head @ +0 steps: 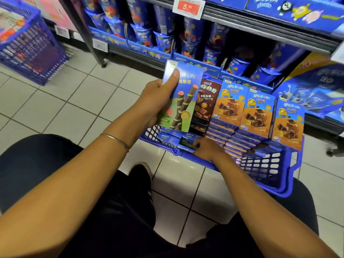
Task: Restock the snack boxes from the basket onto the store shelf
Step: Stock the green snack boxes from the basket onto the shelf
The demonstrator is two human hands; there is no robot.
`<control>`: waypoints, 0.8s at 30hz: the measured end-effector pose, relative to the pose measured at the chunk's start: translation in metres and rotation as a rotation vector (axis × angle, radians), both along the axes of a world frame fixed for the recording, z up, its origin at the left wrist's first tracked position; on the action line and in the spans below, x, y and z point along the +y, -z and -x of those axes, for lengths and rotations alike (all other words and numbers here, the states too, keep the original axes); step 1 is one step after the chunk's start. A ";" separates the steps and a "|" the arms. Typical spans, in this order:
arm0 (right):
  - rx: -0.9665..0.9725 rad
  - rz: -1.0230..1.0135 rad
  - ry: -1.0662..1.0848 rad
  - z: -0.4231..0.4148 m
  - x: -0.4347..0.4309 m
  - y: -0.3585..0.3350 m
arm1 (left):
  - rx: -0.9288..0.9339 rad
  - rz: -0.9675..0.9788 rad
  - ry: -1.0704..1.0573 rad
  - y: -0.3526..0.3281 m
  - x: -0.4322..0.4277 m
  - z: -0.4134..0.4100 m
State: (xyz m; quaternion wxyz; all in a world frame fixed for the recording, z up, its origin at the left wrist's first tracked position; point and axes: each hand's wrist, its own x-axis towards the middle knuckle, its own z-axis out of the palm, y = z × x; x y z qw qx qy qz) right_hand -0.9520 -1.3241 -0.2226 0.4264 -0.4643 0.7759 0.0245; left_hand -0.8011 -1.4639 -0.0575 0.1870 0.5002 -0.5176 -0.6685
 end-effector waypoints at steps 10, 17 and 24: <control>-0.041 -0.042 -0.169 0.004 -0.006 0.015 | -0.007 -0.035 -0.018 0.004 0.013 0.005; -0.071 0.023 -0.177 0.010 0.005 -0.024 | -0.014 -0.017 0.004 0.001 0.010 -0.001; -0.282 0.234 -0.040 0.029 0.037 -0.111 | -0.082 0.192 0.069 0.003 -0.009 -0.003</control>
